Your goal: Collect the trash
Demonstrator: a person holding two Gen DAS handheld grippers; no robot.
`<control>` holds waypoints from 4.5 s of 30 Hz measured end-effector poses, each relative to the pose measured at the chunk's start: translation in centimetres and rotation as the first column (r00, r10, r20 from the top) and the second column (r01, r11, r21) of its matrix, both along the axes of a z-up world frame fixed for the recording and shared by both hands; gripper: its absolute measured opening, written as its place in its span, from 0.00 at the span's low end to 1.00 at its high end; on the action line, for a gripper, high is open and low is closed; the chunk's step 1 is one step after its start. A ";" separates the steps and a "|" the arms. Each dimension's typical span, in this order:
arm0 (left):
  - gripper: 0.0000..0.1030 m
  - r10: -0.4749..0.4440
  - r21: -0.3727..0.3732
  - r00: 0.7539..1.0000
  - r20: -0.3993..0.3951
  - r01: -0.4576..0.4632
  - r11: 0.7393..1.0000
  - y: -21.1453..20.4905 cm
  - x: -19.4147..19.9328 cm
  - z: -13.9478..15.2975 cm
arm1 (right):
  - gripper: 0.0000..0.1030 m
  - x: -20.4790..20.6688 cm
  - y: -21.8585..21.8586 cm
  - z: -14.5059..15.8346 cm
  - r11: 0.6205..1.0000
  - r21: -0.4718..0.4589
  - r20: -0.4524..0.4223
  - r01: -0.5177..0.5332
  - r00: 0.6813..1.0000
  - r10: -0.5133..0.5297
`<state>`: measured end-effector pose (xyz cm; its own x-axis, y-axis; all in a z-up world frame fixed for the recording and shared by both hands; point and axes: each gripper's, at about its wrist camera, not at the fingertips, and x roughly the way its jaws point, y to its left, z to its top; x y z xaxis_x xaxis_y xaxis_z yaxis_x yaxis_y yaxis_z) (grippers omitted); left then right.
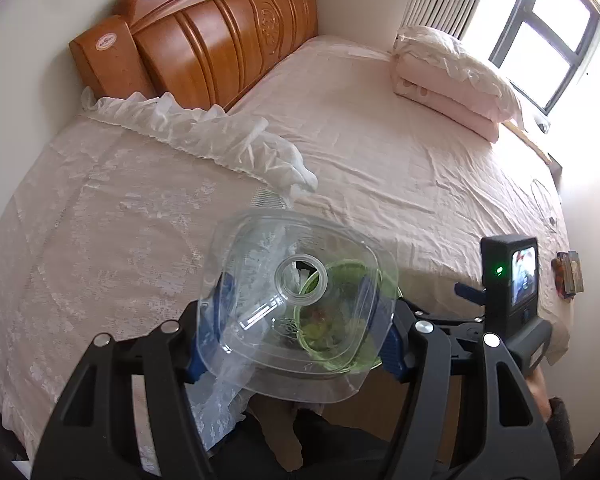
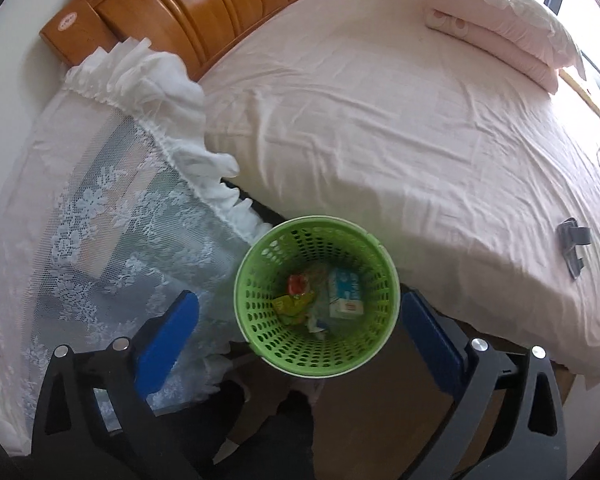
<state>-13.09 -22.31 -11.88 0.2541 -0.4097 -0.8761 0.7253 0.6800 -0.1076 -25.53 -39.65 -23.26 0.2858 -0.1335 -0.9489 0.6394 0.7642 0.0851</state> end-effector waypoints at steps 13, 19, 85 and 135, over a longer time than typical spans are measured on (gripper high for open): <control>0.61 -0.072 -0.002 0.997 0.007 0.072 0.997 -2.5 -2.8 0.1 | 0.98 -3.4 -1.8 4.1 0.998 -0.031 0.067 0.048 0.997 -0.046; 0.61 -0.119 0.009 0.993 -0.013 0.120 0.993 -4.1 -4.0 -0.6 | 0.98 -5.6 -2.8 5.3 0.993 -0.039 0.092 0.110 0.990 -0.106; 0.93 0.566 -0.143 0.753 0.336 -0.553 0.821 16.8 9.1 14.2 | 0.98 12.9 12.2 28.0 0.918 -0.299 0.565 -0.260 0.727 0.390; 0.93 0.587 -0.163 0.768 0.257 -0.564 0.810 20.0 11.8 13.8 | 0.98 14.3 16.6 28.5 0.902 -0.363 0.516 -0.234 0.755 0.404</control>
<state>-1.27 -2.29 1.95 0.6922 -0.1655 -0.7025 0.2064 0.9781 -0.0271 -11.20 -23.05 5.19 0.8279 -0.1504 -0.5403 0.2521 0.9604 0.1189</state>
